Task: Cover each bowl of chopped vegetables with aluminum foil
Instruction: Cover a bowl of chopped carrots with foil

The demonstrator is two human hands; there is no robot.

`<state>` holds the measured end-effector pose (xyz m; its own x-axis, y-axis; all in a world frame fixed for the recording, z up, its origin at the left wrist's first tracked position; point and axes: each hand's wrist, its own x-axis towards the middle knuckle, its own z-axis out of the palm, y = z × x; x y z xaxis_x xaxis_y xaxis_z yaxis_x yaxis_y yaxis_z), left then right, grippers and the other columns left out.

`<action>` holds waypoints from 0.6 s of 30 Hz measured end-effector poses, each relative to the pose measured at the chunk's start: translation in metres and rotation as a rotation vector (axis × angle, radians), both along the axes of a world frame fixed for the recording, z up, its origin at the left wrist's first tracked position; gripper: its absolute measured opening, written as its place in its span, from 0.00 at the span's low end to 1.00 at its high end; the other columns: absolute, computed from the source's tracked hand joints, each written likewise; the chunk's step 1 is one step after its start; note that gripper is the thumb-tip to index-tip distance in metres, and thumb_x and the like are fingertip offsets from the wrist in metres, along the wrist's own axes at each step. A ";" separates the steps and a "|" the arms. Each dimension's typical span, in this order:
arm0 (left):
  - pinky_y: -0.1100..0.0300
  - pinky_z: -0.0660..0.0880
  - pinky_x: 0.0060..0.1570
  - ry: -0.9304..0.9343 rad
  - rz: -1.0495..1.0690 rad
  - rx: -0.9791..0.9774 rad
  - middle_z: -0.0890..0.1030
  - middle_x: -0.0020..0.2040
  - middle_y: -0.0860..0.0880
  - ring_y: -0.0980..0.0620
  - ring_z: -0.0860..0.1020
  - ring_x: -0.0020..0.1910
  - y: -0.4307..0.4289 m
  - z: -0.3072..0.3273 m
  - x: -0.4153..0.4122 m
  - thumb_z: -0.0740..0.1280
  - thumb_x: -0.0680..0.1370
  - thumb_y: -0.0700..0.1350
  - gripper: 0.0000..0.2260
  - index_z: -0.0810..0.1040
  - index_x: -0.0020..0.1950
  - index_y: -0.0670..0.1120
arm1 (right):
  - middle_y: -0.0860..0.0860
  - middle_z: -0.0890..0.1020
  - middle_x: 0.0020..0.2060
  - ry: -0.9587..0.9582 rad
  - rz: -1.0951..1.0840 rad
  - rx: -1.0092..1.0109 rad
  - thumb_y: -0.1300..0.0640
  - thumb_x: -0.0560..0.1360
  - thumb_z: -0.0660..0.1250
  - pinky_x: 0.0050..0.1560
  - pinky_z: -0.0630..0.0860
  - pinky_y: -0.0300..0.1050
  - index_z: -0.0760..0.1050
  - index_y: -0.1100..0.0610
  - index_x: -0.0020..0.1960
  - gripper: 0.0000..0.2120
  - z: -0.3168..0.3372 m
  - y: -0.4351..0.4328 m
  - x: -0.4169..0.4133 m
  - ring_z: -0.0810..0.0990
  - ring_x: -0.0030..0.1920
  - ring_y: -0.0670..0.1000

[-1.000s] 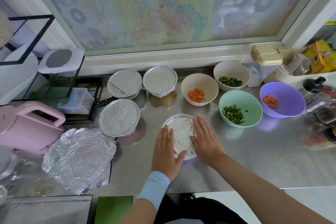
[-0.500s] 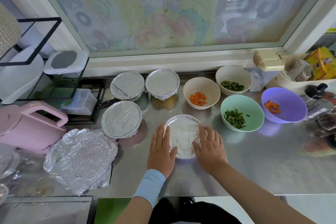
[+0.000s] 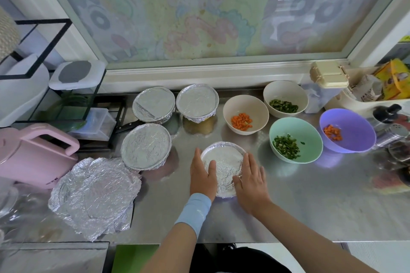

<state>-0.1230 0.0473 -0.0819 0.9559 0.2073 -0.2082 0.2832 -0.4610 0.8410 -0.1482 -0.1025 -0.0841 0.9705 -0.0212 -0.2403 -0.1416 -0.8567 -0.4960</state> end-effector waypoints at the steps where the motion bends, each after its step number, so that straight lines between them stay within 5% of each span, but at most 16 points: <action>1: 0.53 0.57 0.75 -0.014 -0.043 0.080 0.63 0.77 0.47 0.49 0.60 0.75 0.004 0.001 0.005 0.59 0.82 0.50 0.27 0.56 0.79 0.46 | 0.52 0.48 0.79 -0.032 -0.013 -0.059 0.49 0.81 0.54 0.77 0.37 0.52 0.44 0.57 0.80 0.33 0.000 -0.001 0.000 0.45 0.79 0.51; 4: 0.50 0.58 0.74 -0.118 -0.187 0.313 0.67 0.75 0.45 0.46 0.62 0.74 0.011 0.007 0.027 0.54 0.80 0.52 0.26 0.63 0.77 0.44 | 0.53 0.60 0.75 -0.157 -0.019 -0.094 0.48 0.78 0.52 0.77 0.50 0.57 0.56 0.56 0.77 0.30 0.006 -0.005 0.012 0.56 0.77 0.54; 10: 0.54 0.65 0.70 -0.134 -0.490 0.431 0.74 0.70 0.51 0.50 0.68 0.70 0.007 0.008 0.074 0.53 0.84 0.48 0.18 0.71 0.72 0.48 | 0.51 0.68 0.73 -0.161 0.121 0.028 0.55 0.82 0.55 0.71 0.64 0.49 0.65 0.53 0.75 0.21 0.011 -0.001 0.068 0.67 0.72 0.53; 18: 0.56 0.72 0.60 -0.041 -0.401 0.356 0.79 0.62 0.54 0.52 0.76 0.60 0.003 0.002 0.076 0.53 0.84 0.51 0.15 0.75 0.66 0.54 | 0.44 0.84 0.53 -0.113 -0.128 0.314 0.53 0.80 0.62 0.53 0.72 0.36 0.81 0.46 0.60 0.12 0.009 0.005 0.088 0.80 0.54 0.46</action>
<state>-0.0474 0.0502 -0.0804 0.9805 -0.1243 -0.1523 -0.0033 -0.7850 0.6195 -0.0602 -0.0976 -0.0754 0.9856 -0.0860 -0.1453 -0.1665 -0.6386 -0.7513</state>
